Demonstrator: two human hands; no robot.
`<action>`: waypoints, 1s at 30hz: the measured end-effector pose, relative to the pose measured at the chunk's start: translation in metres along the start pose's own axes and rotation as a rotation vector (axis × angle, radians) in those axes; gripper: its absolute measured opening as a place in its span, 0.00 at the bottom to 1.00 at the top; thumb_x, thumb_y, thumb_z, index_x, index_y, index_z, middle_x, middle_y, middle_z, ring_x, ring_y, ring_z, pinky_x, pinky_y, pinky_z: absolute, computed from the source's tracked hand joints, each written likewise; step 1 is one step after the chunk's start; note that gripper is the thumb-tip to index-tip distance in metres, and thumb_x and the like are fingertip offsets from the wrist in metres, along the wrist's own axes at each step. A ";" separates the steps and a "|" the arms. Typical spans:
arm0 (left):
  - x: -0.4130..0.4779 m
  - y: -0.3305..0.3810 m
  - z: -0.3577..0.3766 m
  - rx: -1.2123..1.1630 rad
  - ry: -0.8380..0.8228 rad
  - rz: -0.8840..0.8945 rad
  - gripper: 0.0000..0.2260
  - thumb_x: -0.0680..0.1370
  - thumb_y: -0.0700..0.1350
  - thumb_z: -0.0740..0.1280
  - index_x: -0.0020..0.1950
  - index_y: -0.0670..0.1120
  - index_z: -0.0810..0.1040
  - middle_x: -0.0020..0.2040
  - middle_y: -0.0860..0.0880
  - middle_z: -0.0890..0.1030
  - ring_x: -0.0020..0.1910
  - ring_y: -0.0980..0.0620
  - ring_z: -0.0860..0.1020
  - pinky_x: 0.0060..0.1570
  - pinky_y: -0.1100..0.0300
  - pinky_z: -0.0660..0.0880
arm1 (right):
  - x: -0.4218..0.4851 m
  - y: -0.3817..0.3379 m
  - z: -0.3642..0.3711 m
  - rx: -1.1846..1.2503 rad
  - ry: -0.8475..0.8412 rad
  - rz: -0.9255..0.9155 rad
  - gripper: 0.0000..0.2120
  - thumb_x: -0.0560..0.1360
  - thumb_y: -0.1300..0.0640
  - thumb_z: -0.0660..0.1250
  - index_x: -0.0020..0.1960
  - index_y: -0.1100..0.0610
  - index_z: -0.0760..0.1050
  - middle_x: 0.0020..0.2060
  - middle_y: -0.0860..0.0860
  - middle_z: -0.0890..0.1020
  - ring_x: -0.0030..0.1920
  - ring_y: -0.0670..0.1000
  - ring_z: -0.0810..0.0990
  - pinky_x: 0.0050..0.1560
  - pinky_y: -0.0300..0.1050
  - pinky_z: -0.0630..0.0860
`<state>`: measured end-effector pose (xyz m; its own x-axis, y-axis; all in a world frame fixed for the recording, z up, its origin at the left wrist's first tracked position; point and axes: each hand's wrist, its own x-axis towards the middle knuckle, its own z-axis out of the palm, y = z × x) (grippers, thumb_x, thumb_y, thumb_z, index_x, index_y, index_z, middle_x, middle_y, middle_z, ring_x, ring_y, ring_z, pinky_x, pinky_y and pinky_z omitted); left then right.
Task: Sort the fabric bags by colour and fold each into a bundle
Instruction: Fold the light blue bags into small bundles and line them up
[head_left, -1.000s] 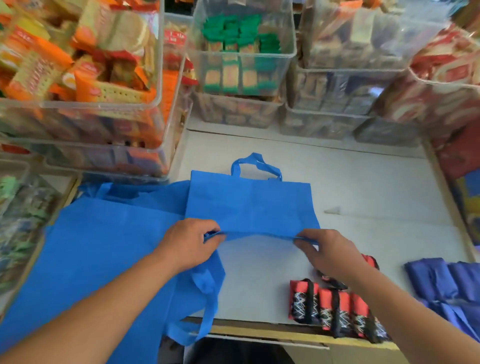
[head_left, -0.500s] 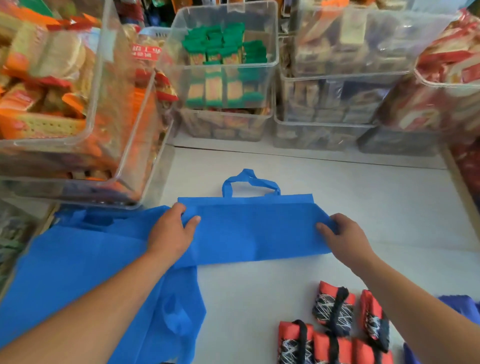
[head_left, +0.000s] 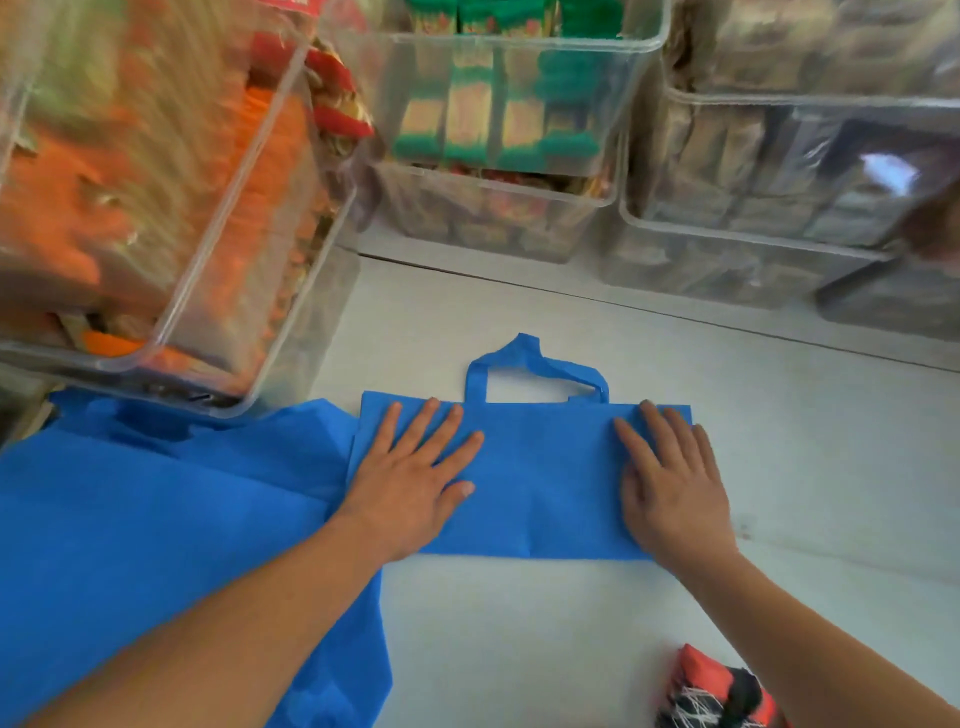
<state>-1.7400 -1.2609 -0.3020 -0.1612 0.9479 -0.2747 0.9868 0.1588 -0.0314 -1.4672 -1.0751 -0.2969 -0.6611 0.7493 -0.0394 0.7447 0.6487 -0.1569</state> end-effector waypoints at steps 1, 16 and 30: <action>0.001 0.000 0.004 -0.021 0.006 0.001 0.28 0.84 0.63 0.48 0.82 0.56 0.61 0.83 0.48 0.59 0.83 0.44 0.55 0.78 0.36 0.50 | 0.001 -0.003 0.003 -0.005 -0.068 -0.039 0.27 0.81 0.46 0.57 0.79 0.49 0.68 0.80 0.56 0.65 0.79 0.63 0.61 0.79 0.65 0.55; -0.035 -0.017 0.009 -0.101 0.252 0.353 0.24 0.79 0.63 0.66 0.69 0.49 0.78 0.68 0.45 0.78 0.65 0.40 0.77 0.66 0.42 0.74 | 0.006 -0.007 0.012 -0.160 -0.161 -0.004 0.32 0.81 0.30 0.44 0.82 0.39 0.57 0.83 0.52 0.54 0.83 0.59 0.51 0.80 0.66 0.46; -0.032 0.017 -0.080 -0.374 -0.194 0.102 0.15 0.86 0.59 0.54 0.45 0.51 0.66 0.41 0.52 0.73 0.45 0.46 0.74 0.43 0.51 0.67 | -0.014 0.005 -0.088 -0.041 -0.452 -0.281 0.20 0.81 0.32 0.53 0.57 0.45 0.74 0.40 0.42 0.78 0.44 0.49 0.80 0.43 0.45 0.74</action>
<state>-1.7192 -1.2668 -0.2166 -0.0227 0.8999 -0.4355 0.9187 0.1905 0.3459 -1.4455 -1.0707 -0.2108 -0.8024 0.4197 -0.4243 0.5304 0.8274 -0.1846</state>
